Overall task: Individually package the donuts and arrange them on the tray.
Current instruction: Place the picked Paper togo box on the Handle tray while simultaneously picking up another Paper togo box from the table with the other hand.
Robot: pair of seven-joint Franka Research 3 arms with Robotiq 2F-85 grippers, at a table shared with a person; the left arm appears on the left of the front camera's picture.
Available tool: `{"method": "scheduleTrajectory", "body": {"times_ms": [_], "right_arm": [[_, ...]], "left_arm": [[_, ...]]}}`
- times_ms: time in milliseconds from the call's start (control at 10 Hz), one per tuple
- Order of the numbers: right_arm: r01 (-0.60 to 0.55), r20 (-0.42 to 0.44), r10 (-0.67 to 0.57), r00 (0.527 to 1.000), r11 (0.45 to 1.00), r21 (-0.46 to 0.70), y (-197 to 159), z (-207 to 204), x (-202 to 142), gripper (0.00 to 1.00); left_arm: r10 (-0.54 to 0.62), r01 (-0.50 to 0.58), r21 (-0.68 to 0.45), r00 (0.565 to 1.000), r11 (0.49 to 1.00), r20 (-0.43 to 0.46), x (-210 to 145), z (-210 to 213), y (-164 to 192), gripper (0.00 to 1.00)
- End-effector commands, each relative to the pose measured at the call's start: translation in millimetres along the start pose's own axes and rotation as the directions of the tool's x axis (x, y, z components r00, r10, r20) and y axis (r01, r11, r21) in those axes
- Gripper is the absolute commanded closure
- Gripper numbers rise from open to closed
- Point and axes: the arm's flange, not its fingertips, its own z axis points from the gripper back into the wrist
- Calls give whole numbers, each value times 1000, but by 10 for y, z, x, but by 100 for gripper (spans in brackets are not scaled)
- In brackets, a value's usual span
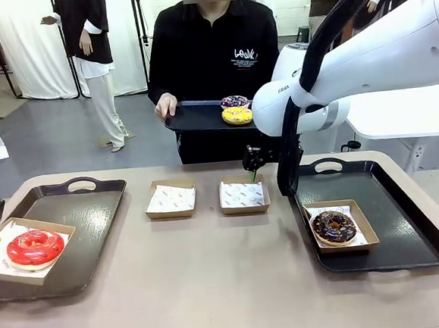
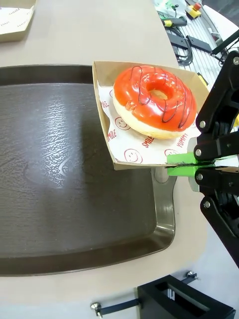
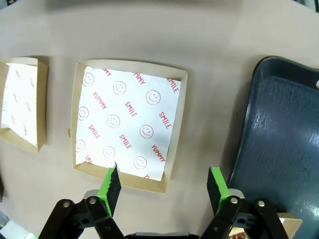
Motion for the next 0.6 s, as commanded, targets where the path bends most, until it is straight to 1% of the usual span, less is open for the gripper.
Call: {"method": "scheduleTrajectory", "body": {"times_ms": [0, 200, 300, 400, 500], "right_arm": [[14, -5, -14, 1000, 1000, 0, -14, 2, 6, 10], [14, -5, -14, 1000, 1000, 0, -14, 2, 6, 10], [2, 1, -2, 1000, 1000, 0, -12, 4, 6, 10], [23, -13, -23, 1000, 1000, 10, -16, -90, 12, 10], [56, -15, -55, 998, 998, 24, 4, -192, 38, 10]], "left_arm": [[-1, 1, 6, 1000, 1000, -5, -12, -18, 23, 99], [1, -1, 0, 1000, 1000, -1, -3, -6, 3, 99], [13, -12, 58, 999, 998, -33, 126, -72, -70, 99], [43, -40, 109, 999, 993, -26, 207, -103, -162, 99], [52, -50, 113, 999, 992, -8, 255, -105, -236, 99]]}}
